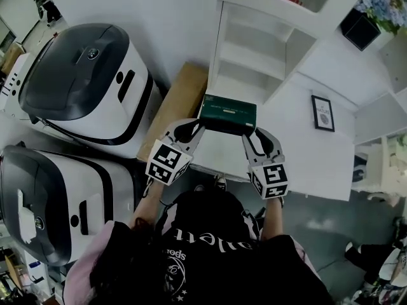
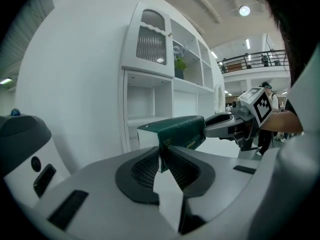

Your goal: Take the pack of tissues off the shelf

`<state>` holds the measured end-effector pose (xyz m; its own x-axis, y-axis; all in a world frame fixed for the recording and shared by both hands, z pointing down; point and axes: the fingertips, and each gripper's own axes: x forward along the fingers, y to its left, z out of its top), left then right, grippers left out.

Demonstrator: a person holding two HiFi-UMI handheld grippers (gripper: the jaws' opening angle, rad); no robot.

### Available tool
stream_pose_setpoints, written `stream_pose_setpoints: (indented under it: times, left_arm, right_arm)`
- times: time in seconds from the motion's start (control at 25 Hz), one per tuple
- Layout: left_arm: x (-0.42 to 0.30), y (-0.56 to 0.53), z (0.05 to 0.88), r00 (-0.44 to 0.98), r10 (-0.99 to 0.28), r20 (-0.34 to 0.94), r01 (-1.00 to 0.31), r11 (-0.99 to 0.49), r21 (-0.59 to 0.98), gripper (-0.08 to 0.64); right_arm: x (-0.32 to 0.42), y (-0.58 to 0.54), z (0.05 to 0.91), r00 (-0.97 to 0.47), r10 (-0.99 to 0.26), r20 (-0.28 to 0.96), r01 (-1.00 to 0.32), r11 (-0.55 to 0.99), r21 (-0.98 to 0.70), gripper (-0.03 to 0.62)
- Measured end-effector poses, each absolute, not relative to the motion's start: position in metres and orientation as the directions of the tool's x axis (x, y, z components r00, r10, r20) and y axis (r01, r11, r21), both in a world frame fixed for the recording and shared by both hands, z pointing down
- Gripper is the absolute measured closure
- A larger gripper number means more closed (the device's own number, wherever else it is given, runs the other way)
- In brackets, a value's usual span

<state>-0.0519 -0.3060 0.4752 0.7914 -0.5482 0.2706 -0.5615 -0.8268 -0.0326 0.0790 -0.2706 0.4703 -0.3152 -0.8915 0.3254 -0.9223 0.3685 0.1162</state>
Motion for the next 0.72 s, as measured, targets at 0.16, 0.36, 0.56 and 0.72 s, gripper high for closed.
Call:
stream_pose_setpoints:
  times: [0.16, 0.36, 0.56, 0.72]
  left_arm:
    - [-0.063, -0.290, 0.482, 0.800, -0.536, 0.270, -0.555, -0.832, -0.009, 0.494]
    - [-0.072, -0.275, 0.486, 0.806, -0.530, 0.263, -0.552, -0.834, 0.010, 0.494]
    - [-0.081, -0.265, 0.490, 0.804, -0.536, 0.257, -0.560, -0.828, 0.026, 0.494]
    - [-0.086, -0.253, 0.491, 0.800, -0.546, 0.249, -0.572, -0.819, 0.040, 0.494]
  right_arm:
    - [0.068, -0.252, 0.476, -0.298, -0.890, 0.345, -0.927, 0.356, 0.117, 0.433]
    - [0.057, -0.235, 0.479, -0.287, -0.886, 0.363, -0.930, 0.349, 0.119, 0.434]
    - [0.049, -0.225, 0.482, -0.291, -0.880, 0.376, -0.926, 0.358, 0.120, 0.434]
    - [0.045, -0.215, 0.483, -0.298, -0.872, 0.388, -0.921, 0.370, 0.125, 0.436]
